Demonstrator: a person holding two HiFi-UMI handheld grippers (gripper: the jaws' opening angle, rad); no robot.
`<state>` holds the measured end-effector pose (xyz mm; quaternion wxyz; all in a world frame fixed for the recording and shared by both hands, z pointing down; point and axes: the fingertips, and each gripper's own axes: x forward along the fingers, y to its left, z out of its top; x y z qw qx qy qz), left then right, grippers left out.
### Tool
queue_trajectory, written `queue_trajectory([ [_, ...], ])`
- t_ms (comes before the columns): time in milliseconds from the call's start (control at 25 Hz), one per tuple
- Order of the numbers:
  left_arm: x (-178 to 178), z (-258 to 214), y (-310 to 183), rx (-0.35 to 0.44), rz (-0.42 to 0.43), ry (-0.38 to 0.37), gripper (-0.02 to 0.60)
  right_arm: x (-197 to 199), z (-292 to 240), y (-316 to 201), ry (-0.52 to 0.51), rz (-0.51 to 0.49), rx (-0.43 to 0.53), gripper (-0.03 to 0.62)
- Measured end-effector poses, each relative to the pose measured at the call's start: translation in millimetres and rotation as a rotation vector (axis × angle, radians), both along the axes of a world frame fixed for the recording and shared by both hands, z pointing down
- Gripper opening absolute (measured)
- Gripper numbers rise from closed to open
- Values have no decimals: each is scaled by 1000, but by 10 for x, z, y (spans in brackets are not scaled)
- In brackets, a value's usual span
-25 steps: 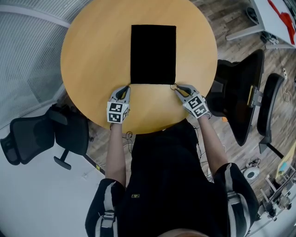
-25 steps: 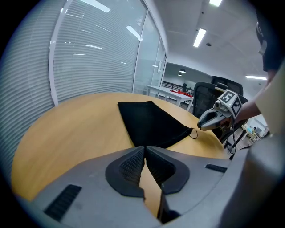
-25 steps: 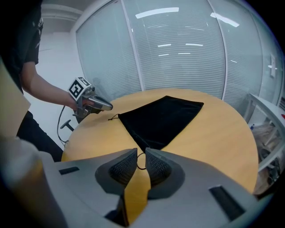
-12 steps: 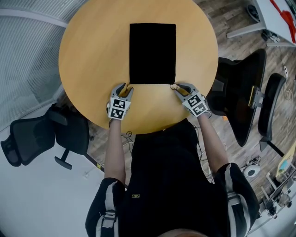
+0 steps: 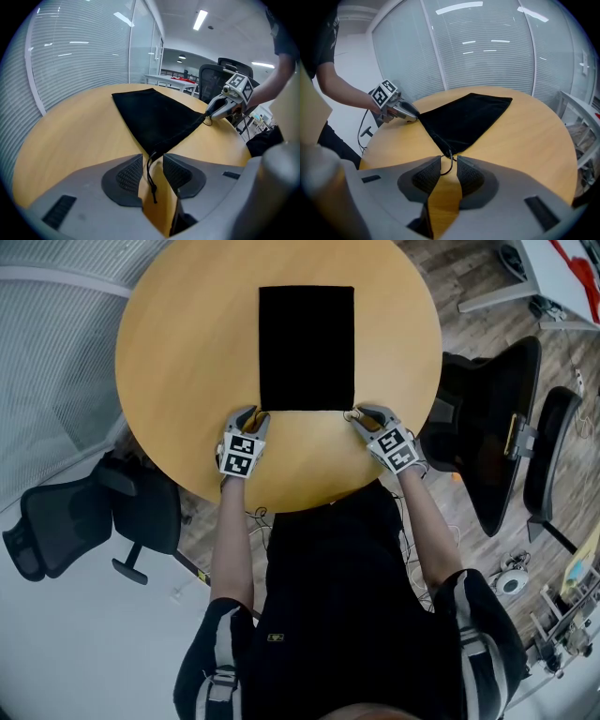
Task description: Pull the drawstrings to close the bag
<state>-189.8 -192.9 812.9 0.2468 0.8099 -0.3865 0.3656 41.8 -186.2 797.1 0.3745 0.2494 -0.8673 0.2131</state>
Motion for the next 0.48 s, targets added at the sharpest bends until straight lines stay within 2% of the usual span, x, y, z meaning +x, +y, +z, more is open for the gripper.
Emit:
queue_trajectory([
  [240,38,10,-32,5,2,-1,114,-3,41,-35,2,8,-5,160],
  [480,19,21,-35,3,2,-13,84,-29,78,-41,11,19,-2,120],
])
